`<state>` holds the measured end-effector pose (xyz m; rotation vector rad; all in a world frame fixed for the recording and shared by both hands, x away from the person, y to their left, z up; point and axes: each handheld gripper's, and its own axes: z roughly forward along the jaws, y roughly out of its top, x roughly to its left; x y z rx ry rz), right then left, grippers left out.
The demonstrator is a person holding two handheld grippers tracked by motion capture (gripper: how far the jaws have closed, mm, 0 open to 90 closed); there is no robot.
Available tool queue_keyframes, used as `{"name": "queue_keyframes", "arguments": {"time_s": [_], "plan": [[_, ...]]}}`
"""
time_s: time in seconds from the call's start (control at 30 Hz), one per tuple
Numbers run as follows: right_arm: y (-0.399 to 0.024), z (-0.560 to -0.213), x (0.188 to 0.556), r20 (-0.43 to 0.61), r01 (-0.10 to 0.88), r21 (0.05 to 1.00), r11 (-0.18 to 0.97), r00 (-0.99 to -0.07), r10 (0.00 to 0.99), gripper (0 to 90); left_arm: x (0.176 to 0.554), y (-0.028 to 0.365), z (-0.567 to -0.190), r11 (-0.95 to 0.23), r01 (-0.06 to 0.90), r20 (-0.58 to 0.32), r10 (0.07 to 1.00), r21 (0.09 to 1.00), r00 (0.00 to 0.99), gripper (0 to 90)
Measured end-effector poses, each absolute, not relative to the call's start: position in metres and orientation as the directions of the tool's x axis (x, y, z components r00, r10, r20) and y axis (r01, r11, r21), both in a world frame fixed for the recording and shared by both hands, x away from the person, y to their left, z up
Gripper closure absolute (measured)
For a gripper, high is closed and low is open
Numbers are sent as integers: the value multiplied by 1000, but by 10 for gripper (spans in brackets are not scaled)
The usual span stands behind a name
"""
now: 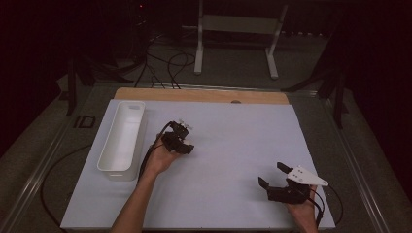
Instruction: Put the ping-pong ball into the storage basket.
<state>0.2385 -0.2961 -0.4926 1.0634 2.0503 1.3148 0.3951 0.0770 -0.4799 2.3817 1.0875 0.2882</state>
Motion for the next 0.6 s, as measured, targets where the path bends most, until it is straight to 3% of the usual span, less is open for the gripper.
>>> {"name": "queue_keyframes", "arguments": {"time_s": [0.6], "plan": [[-296, -493, 239, 17, 355, 905, 236, -583, 812, 88, 393, 83, -471, -537, 652, -8, 769, 536, 639, 507]]}}
